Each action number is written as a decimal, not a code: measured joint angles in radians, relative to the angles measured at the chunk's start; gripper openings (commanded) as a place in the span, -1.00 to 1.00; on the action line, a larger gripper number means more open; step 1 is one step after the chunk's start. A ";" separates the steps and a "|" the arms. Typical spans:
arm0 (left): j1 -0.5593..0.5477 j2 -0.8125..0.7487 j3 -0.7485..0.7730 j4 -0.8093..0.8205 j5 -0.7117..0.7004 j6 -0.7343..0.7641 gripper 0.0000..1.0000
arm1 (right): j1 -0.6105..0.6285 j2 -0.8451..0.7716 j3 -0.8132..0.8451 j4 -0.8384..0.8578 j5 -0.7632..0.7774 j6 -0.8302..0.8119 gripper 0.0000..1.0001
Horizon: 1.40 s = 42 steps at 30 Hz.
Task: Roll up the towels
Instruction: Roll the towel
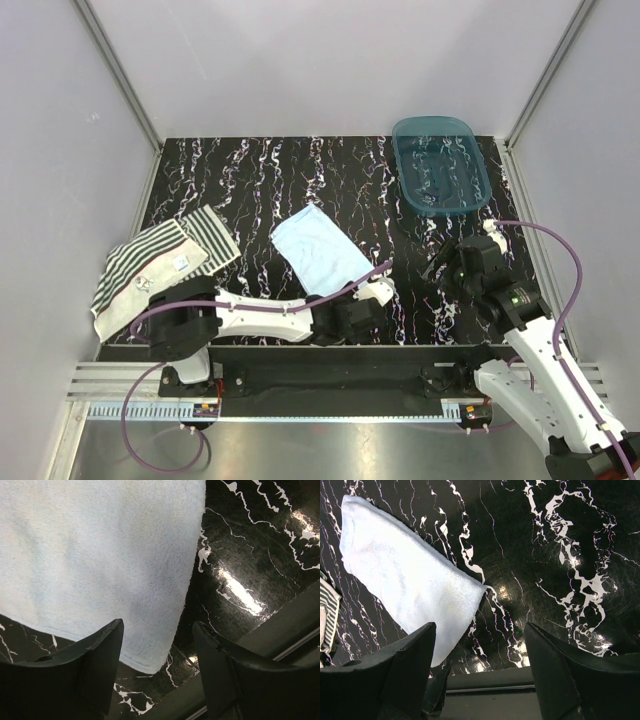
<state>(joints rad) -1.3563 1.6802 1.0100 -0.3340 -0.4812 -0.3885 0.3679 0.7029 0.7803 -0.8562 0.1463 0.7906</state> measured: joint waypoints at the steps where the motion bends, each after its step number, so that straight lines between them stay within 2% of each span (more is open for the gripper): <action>1: 0.000 0.011 -0.003 0.012 0.003 0.000 0.23 | 0.000 0.000 0.000 -0.003 0.000 0.001 0.56; 7: 0.000 0.079 -0.016 0.058 0.019 -0.001 0.16 | 0.000 0.004 0.000 -0.011 0.000 0.003 0.55; 10: 0.000 0.084 -0.025 0.092 0.023 -0.007 -0.16 | 0.000 0.004 0.000 -0.012 0.000 0.003 0.56; 11: 0.000 0.085 -0.028 0.100 0.025 -0.009 -0.46 | 0.000 0.004 0.000 -0.013 0.000 0.003 0.55; 13: 0.000 0.087 -0.033 0.111 0.025 -0.011 -0.67 | 0.000 0.004 0.000 -0.014 0.000 0.004 0.54; 14: 0.002 0.090 -0.035 0.117 0.023 -0.007 -0.91 | 0.000 0.004 0.000 -0.014 0.000 0.004 0.54; 15: 0.004 0.090 -0.035 0.120 0.021 -0.007 -1.00 | 0.000 0.003 0.000 -0.014 0.000 0.004 0.54; 23: 0.029 0.087 -0.032 0.128 0.069 0.008 -1.00 | 0.000 -0.007 0.002 -0.019 -0.006 0.008 0.52; 26: 0.074 0.065 -0.030 0.117 0.168 0.002 -1.00 | 0.000 -0.027 0.003 -0.018 -0.027 0.006 0.47; 32: 0.239 -0.064 -0.055 0.088 0.428 -0.045 -1.00 | 0.000 -0.040 0.013 0.016 -0.088 0.000 0.43; 36: 0.330 -0.127 -0.047 0.071 0.551 -0.079 -1.00 | 0.000 -0.021 0.013 0.045 -0.114 -0.003 0.42; 42: 0.436 -0.134 -0.047 0.044 0.697 -0.151 -1.00 | 0.000 0.026 0.014 0.102 -0.156 -0.010 0.37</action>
<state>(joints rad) -0.9199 1.5463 0.9634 -0.2901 0.2157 -0.5396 0.3679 0.7288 0.7940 -0.7544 -0.0101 0.7803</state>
